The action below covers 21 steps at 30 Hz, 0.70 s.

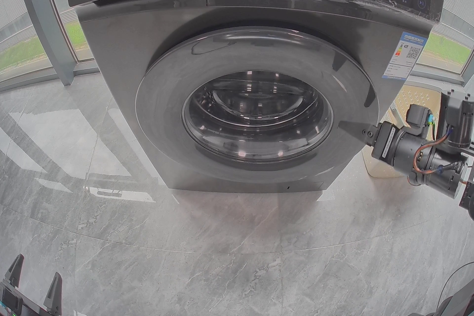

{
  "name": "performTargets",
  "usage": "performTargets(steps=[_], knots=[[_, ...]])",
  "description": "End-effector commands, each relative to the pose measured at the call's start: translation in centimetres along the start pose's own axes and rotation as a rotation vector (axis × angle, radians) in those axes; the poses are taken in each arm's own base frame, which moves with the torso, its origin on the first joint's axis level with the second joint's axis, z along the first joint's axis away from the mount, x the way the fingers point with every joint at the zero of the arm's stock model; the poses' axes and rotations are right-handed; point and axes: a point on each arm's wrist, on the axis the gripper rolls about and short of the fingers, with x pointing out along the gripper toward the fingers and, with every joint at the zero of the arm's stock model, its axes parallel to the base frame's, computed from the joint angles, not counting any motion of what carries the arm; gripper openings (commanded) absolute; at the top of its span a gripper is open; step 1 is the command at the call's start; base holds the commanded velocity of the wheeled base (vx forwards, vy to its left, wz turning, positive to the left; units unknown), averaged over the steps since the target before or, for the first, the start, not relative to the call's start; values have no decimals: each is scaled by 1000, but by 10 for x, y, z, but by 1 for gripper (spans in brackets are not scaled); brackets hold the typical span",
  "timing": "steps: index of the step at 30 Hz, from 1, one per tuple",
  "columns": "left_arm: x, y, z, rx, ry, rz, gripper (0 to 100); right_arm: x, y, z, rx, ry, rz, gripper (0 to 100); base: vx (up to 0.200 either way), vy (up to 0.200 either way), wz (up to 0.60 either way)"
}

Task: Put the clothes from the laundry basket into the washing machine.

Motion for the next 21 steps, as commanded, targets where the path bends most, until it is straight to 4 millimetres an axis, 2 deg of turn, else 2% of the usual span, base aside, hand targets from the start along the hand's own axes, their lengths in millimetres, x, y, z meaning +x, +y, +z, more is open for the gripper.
performTargets(steps=[1, 9, 16, 21], knots=[[0, 0, -5, 0, 3, 0, 100, -10, 3, -12, -13, 35, 22, 100, 200, 0, 0], [0, 0, -5, 2, 3, 0, 100, -9, 4, -7, -11, 17, 27, 100, 200, 0, 0], [0, 0, -5, 5, 3, 0, 100, -7, 7, 2, -8, -29, 45, 100, 0, 0, 0], [0, 0, -5, 5, 3, 0, 100, -4, 6, 14, 0, -85, 30, 100, 0, 0, 0]])
